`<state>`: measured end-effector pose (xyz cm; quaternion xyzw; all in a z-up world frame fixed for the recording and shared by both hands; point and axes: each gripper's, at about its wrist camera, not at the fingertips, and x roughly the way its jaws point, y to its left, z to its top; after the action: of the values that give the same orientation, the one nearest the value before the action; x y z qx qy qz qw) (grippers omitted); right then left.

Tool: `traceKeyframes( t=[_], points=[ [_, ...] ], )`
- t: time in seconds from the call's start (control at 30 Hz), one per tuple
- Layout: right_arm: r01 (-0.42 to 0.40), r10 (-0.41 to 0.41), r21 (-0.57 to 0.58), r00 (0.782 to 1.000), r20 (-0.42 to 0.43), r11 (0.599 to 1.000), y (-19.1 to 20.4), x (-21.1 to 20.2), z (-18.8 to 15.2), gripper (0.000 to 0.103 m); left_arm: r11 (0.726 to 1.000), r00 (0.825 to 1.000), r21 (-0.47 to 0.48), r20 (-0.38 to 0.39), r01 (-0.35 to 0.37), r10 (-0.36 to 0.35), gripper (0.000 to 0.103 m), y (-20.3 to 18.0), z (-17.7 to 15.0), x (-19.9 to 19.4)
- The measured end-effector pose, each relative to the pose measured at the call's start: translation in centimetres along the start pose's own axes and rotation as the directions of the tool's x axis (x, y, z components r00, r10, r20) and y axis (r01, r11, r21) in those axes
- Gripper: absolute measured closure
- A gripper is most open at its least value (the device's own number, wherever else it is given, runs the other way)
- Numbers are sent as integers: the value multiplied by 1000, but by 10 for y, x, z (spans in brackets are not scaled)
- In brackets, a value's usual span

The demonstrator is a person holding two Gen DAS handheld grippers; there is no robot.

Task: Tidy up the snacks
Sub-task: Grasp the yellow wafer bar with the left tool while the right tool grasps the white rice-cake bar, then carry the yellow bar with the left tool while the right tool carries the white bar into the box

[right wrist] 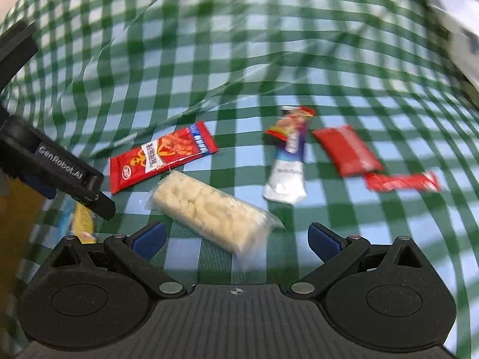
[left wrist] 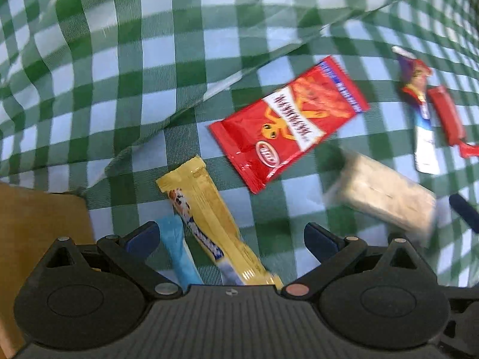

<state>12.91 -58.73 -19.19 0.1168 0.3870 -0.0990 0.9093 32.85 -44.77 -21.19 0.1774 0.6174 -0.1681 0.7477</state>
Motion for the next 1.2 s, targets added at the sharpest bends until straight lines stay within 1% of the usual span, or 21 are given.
traceKeyframes(
  t=[0.1, 0.17, 0.2, 0.27, 0.3, 0.33, 0.37, 0.4, 0.43, 0.47, 0.53, 0.6, 0.7, 0.8, 0.97, 1.1, 1.2],
  points=[
    [-20, 22, -76, 999, 24, 997, 7, 21, 6, 3, 1000, 1000, -5, -13, 6, -6, 1, 3, 4, 12],
    [-49, 52, -102, 998, 23, 994, 11, 32, 10, 3, 1000, 1000, 1, -10, 10, -10, 1, 2, 6, 16],
    [-59, 62, -114, 998, 20, 992, 14, 37, 11, 3, 1000, 1000, 6, -1, 12, -12, 3, 1, 8, 16],
    [-71, 72, -141, 997, 2, 987, 20, 46, 12, 4, 999, 1000, 24, 23, 21, -22, 14, -1, 7, 11],
    [-75, 75, -152, 997, -10, 985, 22, 50, 12, 5, 999, 999, 37, 38, 27, -28, 33, -5, 8, 6],
    [-75, 73, -166, 997, -18, 983, 23, 53, 11, 11, 998, 998, 45, 46, 37, -39, 59, -6, 7, 1],
    [-60, 58, -183, 998, -15, 981, 26, 52, 9, 25, 998, 998, 46, 44, 42, -44, 73, -8, 6, -3],
    [-46, 46, -199, 999, -1, 979, 27, 50, 6, 34, 998, 998, 45, 31, 49, -50, 88, -8, 6, -4],
    [-46, 49, -201, 999, 8, 978, 28, 48, 4, 52, 997, 998, 42, 24, 64, -65, 89, -7, 5, -6],
    [-51, 53, -193, 999, 5, 980, 27, 46, 2, 65, 997, 997, 46, 26, 65, -66, 90, -7, 3, -8],
    [-45, 45, -154, 999, -6, 987, 24, 40, 1, 65, 996, 997, 64, 38, 59, -62, 90, -8, -3, -14],
    [-30, 30, -116, 1000, -4, 993, 21, 33, -2, 65, 995, 996, 77, 51, 69, -73, 90, -11, -14, -25],
    [-12, 14, -57, 1000, 20, 998, 16, 13, -7, 65, 992, 992, 92, 90, 84, -92, 90, -11, -28, -51],
    [-1, 0, 14, 999, 54, 1000, 12, -13, -8, 65, 989, 984, 106, 140, 98, -113, 91, -6, -46, -80],
    [-5, -8, 104, 993, 120, 995, 19, -68, -12, 65, 983, 962, 118, 220, 142, -165, 91, 3, -85, -140],
    [-42, 18, 132, 984, 177, 990, 41, -120, -20, 65, 979, 939, 123, 287, 160, -189, 91, 18, -131, -190],
    [-84, 53, 142, 977, 208, 986, 63, -162, -29, 65, 980, 928, 117, 321, 161, -191, 91, 33, -169, -218]
  ],
)
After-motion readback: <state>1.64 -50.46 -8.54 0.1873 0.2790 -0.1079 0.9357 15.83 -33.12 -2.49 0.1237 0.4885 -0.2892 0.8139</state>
